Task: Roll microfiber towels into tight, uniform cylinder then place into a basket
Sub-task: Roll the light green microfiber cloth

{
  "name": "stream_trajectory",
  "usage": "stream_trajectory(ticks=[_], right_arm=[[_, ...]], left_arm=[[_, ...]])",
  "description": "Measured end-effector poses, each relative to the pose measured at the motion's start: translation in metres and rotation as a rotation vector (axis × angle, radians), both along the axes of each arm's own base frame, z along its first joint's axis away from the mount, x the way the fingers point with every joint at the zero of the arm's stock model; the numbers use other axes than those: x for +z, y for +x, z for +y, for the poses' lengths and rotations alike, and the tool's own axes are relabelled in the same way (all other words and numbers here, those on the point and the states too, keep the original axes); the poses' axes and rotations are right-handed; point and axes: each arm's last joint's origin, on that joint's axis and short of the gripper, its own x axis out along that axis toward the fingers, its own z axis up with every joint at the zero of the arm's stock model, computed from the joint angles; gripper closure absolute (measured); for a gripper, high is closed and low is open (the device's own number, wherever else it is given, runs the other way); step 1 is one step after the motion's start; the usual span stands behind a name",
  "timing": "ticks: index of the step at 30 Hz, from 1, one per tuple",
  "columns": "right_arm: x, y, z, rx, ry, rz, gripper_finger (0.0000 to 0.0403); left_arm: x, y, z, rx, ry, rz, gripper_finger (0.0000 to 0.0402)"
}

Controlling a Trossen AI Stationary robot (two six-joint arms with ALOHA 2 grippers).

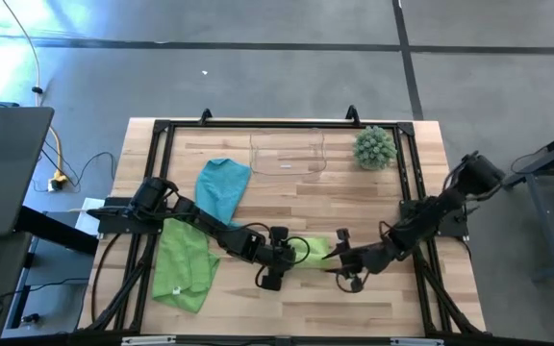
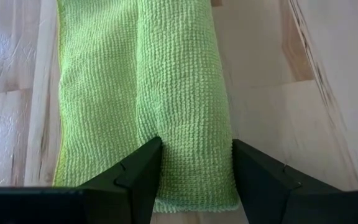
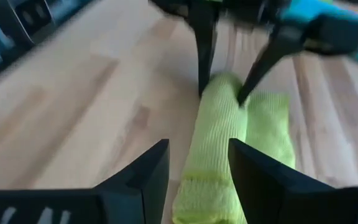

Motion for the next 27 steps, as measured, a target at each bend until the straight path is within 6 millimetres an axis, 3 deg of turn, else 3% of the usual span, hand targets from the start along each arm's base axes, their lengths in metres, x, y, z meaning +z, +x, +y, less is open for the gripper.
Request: stream_trajectory(ticks=[7,19,23,27], right_arm=[[-0.027,0.005,-0.002,-0.055,-0.002,0.085,0.0247],[-0.048,0.012,-0.012,-0.278,0.123,0.137,0.0249],[-0.051,0.011,-0.013,-0.346,0.204,0.155,0.0279],[-0.052,0.011,-0.013,-0.386,0.265,0.174,0.0341]], left_arm=[[0.0,0.0,0.0,0.013,-0.007,-0.001,0.0222],[0.001,-0.001,-0.001,0.035,0.024,-0.011,0.0222],[0.004,-0.003,-0.001,0.049,0.05,-0.009,0.0222],[0.013,-0.009,0.003,0.099,0.136,0.005,0.0222]])
